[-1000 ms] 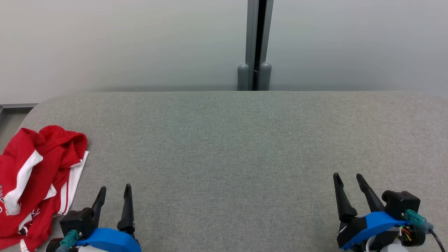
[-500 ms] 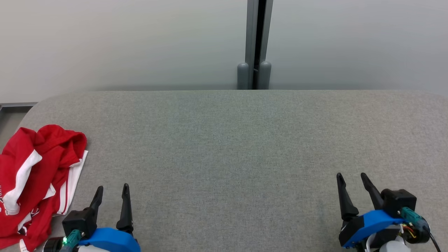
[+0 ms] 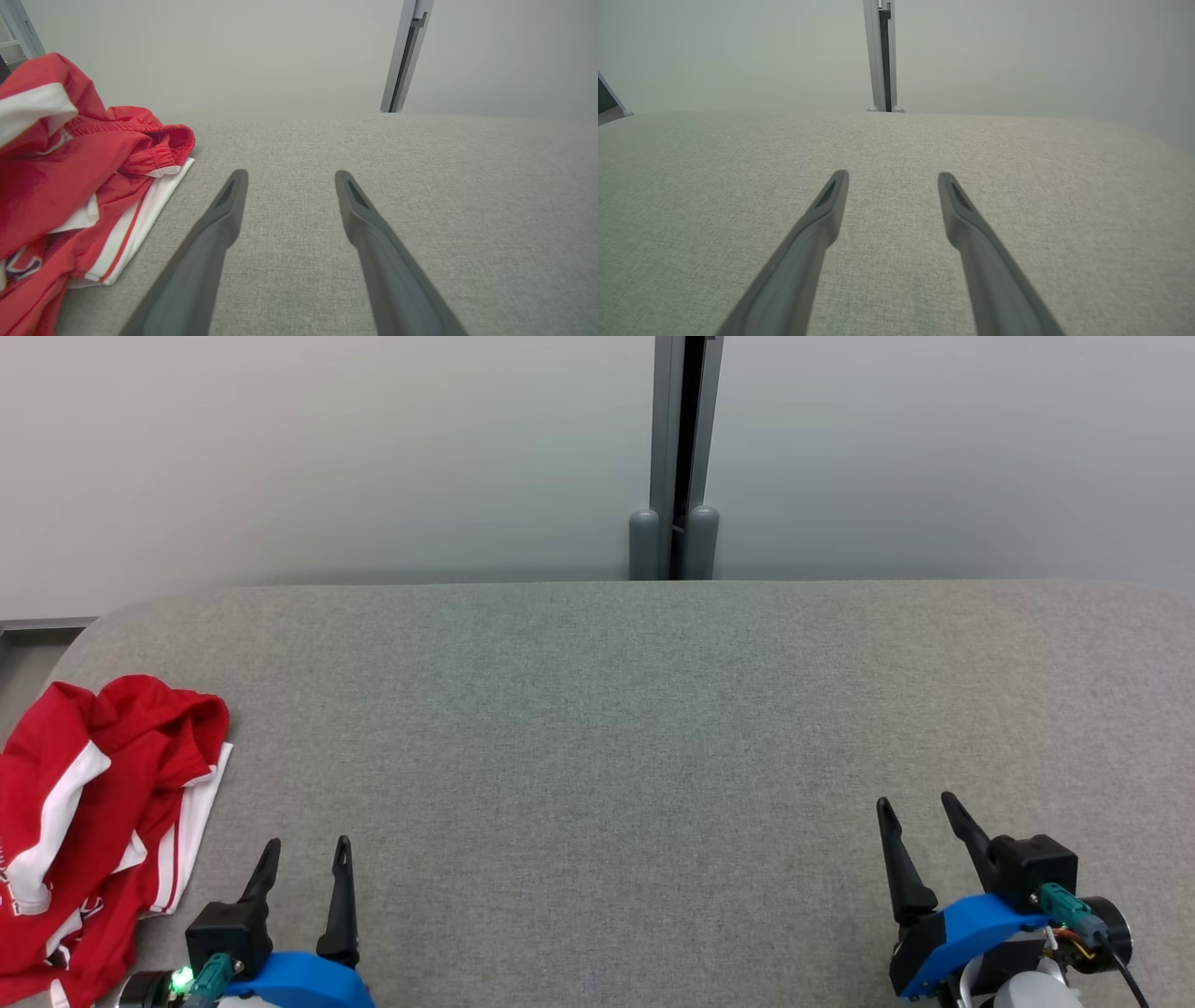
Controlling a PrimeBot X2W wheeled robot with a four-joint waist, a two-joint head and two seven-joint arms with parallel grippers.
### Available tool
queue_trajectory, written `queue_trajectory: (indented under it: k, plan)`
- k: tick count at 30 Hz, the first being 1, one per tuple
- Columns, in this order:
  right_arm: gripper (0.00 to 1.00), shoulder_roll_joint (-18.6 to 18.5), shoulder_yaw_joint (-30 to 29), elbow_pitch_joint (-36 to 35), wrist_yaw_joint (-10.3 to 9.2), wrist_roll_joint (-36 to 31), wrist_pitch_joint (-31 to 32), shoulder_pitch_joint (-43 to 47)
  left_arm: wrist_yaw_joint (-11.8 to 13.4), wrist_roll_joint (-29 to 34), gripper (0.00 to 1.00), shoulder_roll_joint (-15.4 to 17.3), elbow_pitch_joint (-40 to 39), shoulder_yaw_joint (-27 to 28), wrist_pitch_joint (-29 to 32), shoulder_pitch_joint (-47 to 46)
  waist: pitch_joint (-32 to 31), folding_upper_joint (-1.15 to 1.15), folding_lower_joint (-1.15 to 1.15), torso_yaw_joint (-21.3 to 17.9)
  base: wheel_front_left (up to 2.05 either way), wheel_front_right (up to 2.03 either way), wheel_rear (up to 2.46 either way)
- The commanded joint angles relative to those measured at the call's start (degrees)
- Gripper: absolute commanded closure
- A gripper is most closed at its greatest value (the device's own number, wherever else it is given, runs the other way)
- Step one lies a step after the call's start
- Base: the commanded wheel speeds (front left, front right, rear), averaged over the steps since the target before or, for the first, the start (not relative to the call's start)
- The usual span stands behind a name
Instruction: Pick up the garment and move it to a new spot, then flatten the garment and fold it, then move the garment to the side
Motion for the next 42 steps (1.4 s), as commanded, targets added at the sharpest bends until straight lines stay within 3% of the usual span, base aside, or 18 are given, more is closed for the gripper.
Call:
queue_trajectory:
  k: [1, 11, 16, 33, 42]
  plan:
    - [0.0, -0.03, -0.09, 0.46, 0.02, -1.1, -0.44, 0.33, -0.16, 1.17, 0.0, 0.05, 0.44, 0.41, -0.41, 0.39, -0.02, 0.0, 0.0, -0.07, 0.0, 0.0, 0.0]
    - [0.0, -0.03, -0.27, 0.88, 0.02, -1.24, -0.58, 0.66, -0.32, 1.16, 0.0, -0.84, 0.44, 1.3, -0.54, 1.08, -0.06, 0.0, 0.0, 0.31, 0.0, 0.0, 0.0]
    - [0.0, -0.02, 0.99, 1.06, 0.02, -0.64, -0.58, 0.83, -0.41, 0.97, 0.0, -1.15, 0.99, 2.01, -0.54, 1.56, 0.11, 0.0, 0.0, 2.35, 0.0, 0.0, 0.0]
    - [0.0, -0.07, 9.52, 2.55, 0.02, 2.93, -0.54, -0.76, -0.12, 0.45, 0.0, -1.05, 1.77, 6.34, -0.53, 3.71, 1.76, 0.0, 0.0, 23.78, 0.0, 0.0, 0.0]
    - [0.0, -0.12, 12.91, 3.16, 0.02, 3.7, -0.54, -2.04, -0.17, 0.15, 0.0, -1.4, 1.32, 8.89, -0.53, 4.96, 2.16, 0.0, 0.0, 27.84, 0.0, 0.0, 0.0]
